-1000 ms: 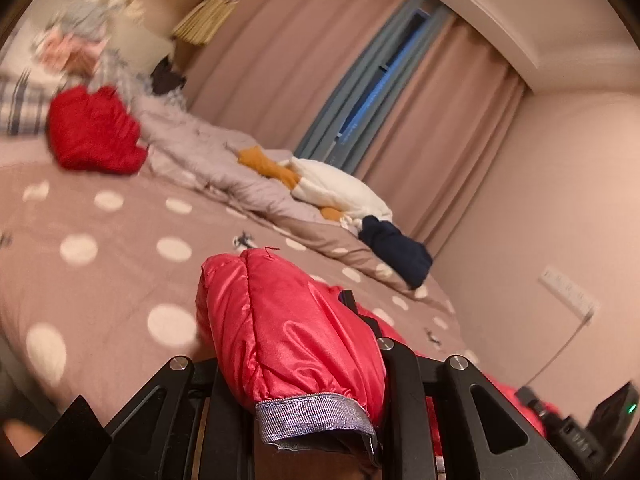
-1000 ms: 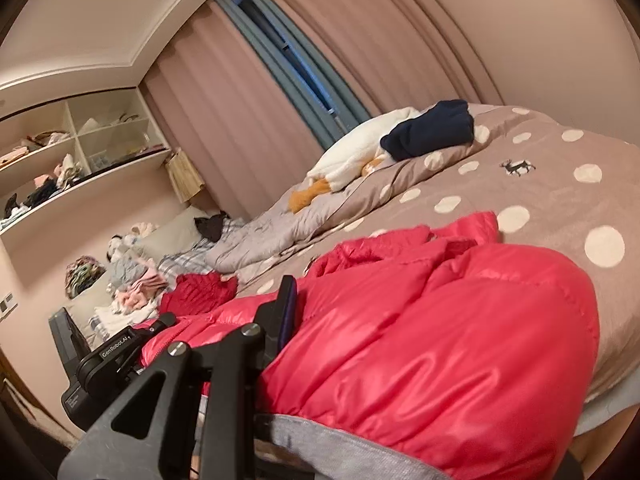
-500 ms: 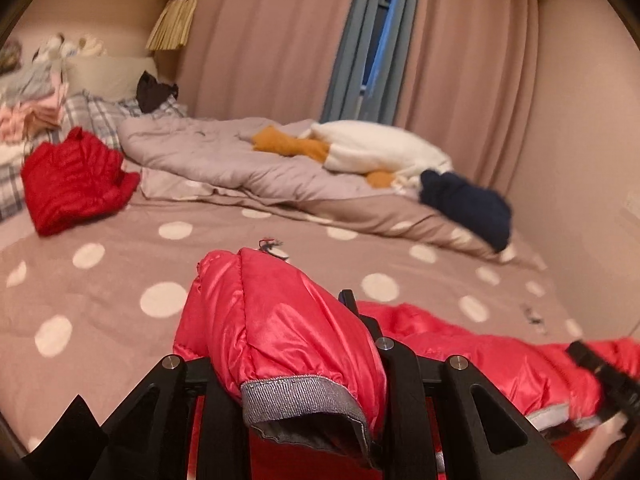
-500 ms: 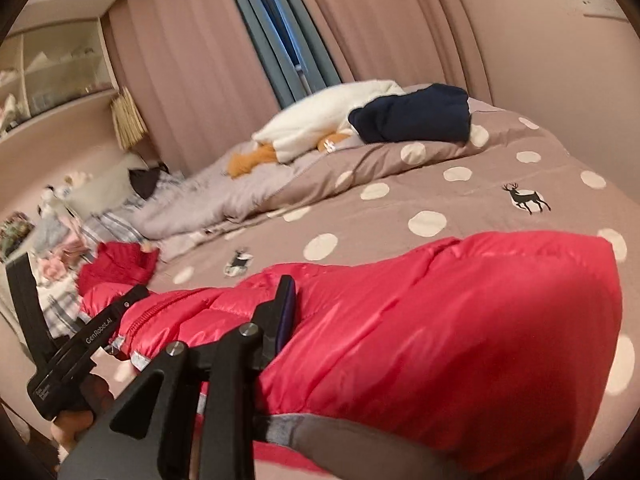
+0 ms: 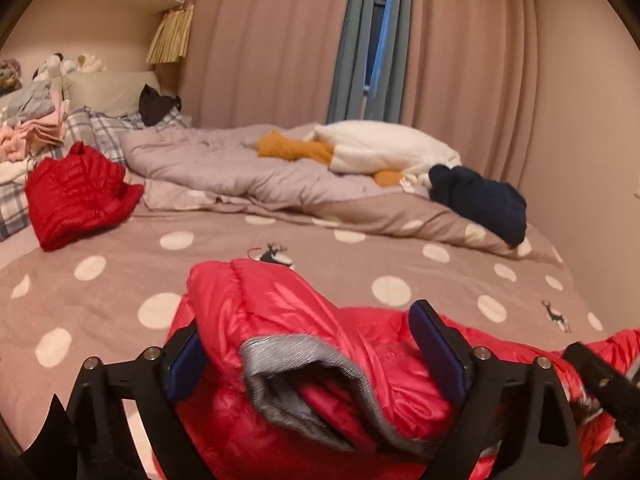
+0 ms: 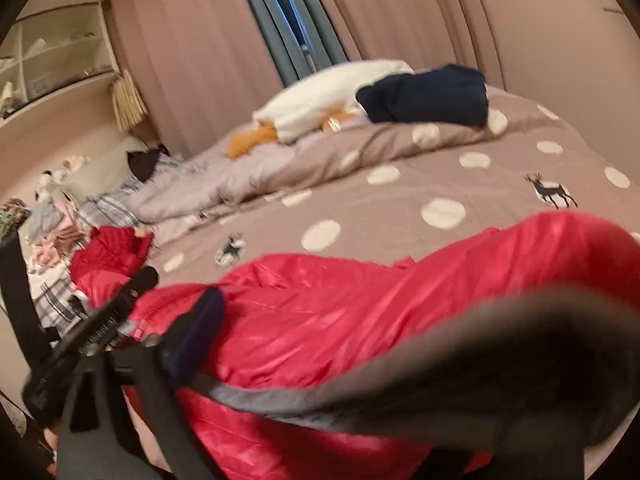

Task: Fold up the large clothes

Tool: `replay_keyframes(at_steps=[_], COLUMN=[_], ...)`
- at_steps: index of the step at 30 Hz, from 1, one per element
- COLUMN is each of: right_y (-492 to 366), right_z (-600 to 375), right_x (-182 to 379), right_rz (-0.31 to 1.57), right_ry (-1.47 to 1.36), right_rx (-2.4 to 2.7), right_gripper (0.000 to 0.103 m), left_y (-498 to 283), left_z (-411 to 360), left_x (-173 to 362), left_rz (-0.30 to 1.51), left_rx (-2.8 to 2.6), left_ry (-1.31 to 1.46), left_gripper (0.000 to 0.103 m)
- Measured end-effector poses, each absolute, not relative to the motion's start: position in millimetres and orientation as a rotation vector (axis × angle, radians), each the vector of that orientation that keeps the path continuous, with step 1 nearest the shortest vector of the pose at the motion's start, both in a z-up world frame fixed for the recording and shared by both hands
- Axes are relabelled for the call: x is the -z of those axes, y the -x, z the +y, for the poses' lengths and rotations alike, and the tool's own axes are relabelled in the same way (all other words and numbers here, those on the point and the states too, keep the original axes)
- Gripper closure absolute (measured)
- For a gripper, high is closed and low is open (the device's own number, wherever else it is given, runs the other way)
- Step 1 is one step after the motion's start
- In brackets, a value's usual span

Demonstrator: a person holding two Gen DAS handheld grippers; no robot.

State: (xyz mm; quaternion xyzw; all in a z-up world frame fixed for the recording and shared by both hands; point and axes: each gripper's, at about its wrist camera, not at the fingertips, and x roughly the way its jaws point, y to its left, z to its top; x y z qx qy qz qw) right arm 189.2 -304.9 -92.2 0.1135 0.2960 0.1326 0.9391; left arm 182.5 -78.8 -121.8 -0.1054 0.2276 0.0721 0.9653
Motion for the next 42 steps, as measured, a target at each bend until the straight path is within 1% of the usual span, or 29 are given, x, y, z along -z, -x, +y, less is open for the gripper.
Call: replay_keyframes(at_steps=[3,5,7,11,13,17,21,23,25,28,32,34,39,42], right_y=[-181.0,-175.3,-168.5,-156.7,-160.9,-187.3,-221.7,-238.5,-247.7,-252.7,-251.7,-244.2,-236.3,-236.8], right_z=[-307.3,-310.6,-312.7,-309.7,-307.6,-297.7,-296.7,-299.2,-300.6,-297.6,-299.5,-304.9,-317.3,-331.8], right_x=[79.6,69.6,60.6,50.3,56.9,86.0,129.7,151.8,167.7,173.7,159.0,144.9,112.7,110.6], right_rz=[0.539,0.491,0.443,0.344,0.365,0.507,0.622,0.668,0.664,0.649,0.638,0.598,0.438,0.459], right_ry=[-0.242,-0.25,-0.235,-0.131,-0.13,-0.144,-0.077,-0.039,-0.022,0.006,-0.031,-0.064,-0.075,-0.176], right_rx=[-0.291,-0.285,-0.252,-0.113,-0.093,-0.183,-0.103,-0.095,-0.083,-0.058,-0.059,-0.09,0.025,0.031], right_gripper=[0.001,0.0,0.0,0.0,0.0,0.0,0.0,0.0,0.0,0.0,0.0,0.0,0.0,0.0], left_y=[-175.8,-169.1,-166.0,-168.9,-173.6,-192.0,-214.4,-227.8,-233.7,-231.4,-214.8,-200.0,-184.5,-194.9], left_z=[-63.5,-50.7,-43.0,-40.7,-45.9,-52.4,-63.1,-68.5,-69.6,-71.4,-66.1,-57.4,-44.7,-47.1], left_x=[109.3,99.5,94.9,96.8,104.2,129.8,163.6,178.7,185.9,180.5,154.9,143.6,149.4,159.9], left_rz=[0.433,0.388,0.353,0.347,0.365,0.441,0.486,0.541,0.554,0.55,0.527,0.497,0.484,0.544], left_rx=[-0.163,-0.2,-0.241,-0.272,-0.277,-0.261,-0.251,-0.21,-0.206,-0.236,-0.225,-0.252,-0.251,-0.228], left_ry=[0.278,0.302,0.298,0.247,0.232,0.209,0.114,0.103,0.122,0.114,0.152,0.177,0.193,0.195], left_gripper=[0.008,0.002,0.001,0.001,0.001,0.001,0.001,0.001,0.001,0.001,0.001,0.001,0.001,0.001])
